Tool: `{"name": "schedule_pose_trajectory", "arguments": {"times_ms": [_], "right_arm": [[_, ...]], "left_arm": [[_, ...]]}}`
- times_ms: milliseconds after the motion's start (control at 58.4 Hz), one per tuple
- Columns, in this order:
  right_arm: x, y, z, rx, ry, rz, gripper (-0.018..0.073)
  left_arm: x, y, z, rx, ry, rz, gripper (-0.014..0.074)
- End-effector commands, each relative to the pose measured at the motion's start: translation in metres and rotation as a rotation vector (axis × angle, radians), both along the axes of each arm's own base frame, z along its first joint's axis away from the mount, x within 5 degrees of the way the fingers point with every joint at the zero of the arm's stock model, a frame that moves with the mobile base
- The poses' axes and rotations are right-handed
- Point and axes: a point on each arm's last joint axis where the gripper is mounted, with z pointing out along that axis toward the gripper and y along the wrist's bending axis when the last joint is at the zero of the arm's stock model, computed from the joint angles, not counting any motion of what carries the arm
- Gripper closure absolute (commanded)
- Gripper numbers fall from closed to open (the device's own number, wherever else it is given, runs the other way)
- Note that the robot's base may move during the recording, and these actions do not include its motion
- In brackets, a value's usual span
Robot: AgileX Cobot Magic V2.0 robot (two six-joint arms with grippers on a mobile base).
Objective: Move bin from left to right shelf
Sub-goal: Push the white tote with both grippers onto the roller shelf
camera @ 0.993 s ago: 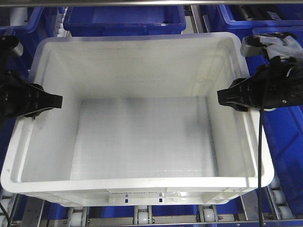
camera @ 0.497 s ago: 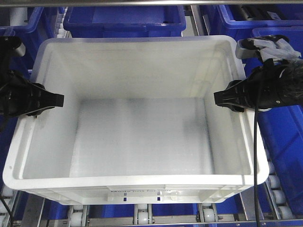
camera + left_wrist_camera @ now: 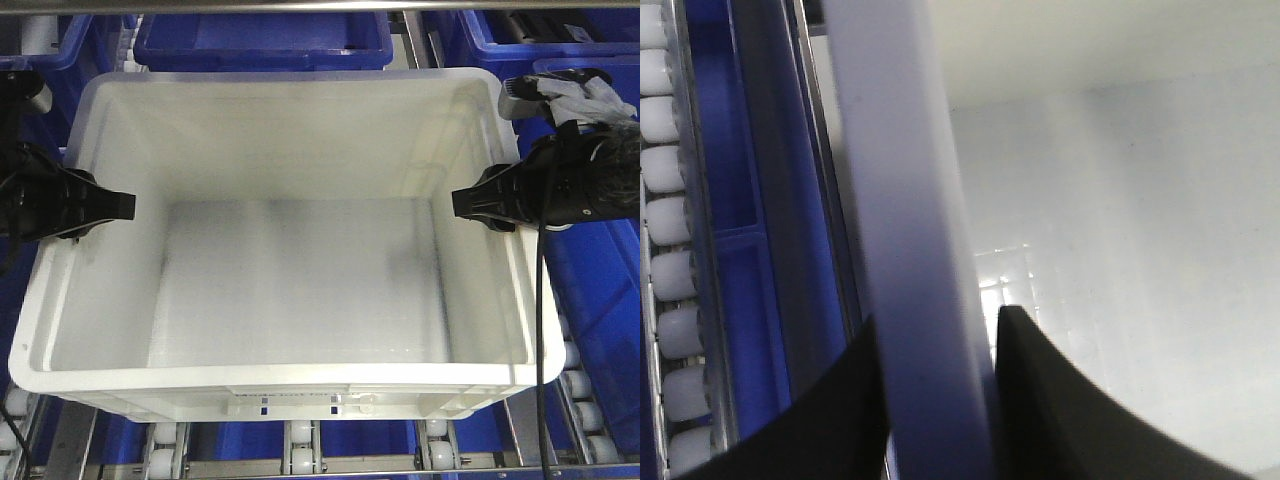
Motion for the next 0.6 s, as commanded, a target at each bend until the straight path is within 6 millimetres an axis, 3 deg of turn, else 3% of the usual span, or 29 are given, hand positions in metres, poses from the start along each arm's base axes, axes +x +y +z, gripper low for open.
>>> {"name": "schedule_pose_trajectory", "arguments": {"times_ms": [0,274,582], "right_arm": [[0.0043,-0.0006,0.0298,0.055,-0.174,-0.035,0.0265],[0.0046,-0.0008,0.03,0.052,-0.178,-0.036,0.0037],[0.0042,-0.0012,0.0323,0.056,-0.195,-0.04,0.0017]], "left_arm": [[0.0014,-0.0045,0.0328,-0.047,-0.212,-0.02,0.0405],[0.0017,-0.0045,0.0332,-0.048,-0.217,-0.02,0.0272],[0.0022,-0.0044,0.0339,-0.048,-0.227,-0.019,0.0256]]}}
